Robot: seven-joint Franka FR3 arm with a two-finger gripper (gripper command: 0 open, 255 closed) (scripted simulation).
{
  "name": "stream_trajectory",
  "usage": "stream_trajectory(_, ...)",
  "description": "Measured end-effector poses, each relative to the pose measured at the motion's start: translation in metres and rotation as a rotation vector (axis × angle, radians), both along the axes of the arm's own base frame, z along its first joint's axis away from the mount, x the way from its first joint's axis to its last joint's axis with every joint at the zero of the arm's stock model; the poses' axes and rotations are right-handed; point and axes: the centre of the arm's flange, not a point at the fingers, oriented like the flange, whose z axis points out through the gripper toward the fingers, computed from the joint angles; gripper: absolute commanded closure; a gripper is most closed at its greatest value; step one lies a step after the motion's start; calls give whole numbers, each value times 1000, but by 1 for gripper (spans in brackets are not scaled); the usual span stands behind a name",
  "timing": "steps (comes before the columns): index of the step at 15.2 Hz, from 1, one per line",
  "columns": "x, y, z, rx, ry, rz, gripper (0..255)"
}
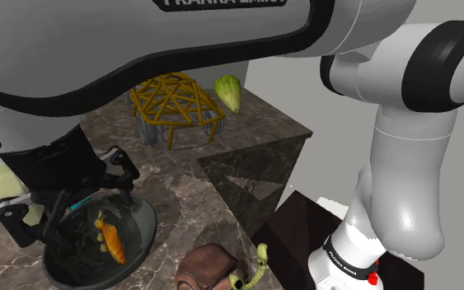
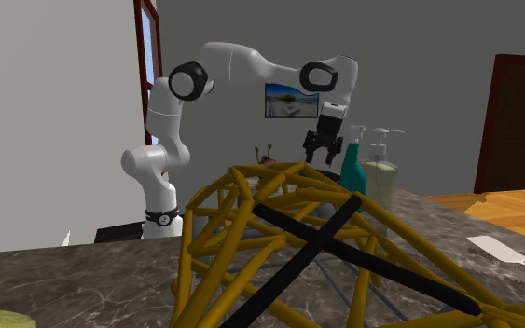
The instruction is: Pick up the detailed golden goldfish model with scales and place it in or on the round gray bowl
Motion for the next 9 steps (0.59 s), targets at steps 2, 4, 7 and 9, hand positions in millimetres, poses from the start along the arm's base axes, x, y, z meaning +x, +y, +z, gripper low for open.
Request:
stream_trajectory(2,1,4,23,1,-1,0,0)
stream_trajectory(4,4,5,31,0,0,0,0)
stream_trajectory(7,5,5,33,-1,0,0,0)
stream_trajectory(9,5,5,33,-1,0,0,0)
